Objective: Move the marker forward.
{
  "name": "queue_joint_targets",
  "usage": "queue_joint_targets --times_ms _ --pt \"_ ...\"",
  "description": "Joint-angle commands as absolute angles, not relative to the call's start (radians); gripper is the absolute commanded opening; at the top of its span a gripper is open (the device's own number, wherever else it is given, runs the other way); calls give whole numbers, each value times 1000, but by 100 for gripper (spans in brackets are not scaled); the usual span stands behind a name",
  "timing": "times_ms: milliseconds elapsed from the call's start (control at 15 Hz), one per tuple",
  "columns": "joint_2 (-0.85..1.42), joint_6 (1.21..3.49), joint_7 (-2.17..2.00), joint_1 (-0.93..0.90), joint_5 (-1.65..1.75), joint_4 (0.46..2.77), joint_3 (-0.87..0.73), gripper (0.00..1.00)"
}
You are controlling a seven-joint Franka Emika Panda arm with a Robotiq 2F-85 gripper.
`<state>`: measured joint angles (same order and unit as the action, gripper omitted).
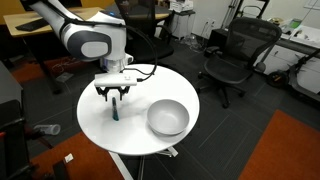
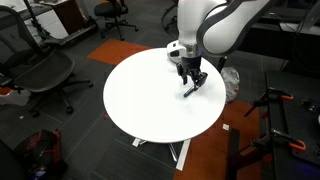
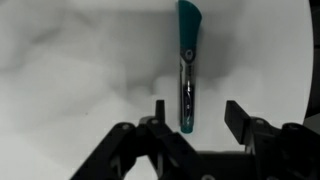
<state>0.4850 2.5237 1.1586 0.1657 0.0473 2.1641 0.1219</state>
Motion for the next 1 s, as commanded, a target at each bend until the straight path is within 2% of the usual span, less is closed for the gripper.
queue_joint_targets --times_ms 0,67,133,933 --pt "459 2536 1171 173 12 2188 136 95" --pt "449 2530 1159 169 5 2195 137 100" --pt "436 2526 1155 169 -8 2203 142 100" --pt "146 2494 885 80 -15 2373 108 100"
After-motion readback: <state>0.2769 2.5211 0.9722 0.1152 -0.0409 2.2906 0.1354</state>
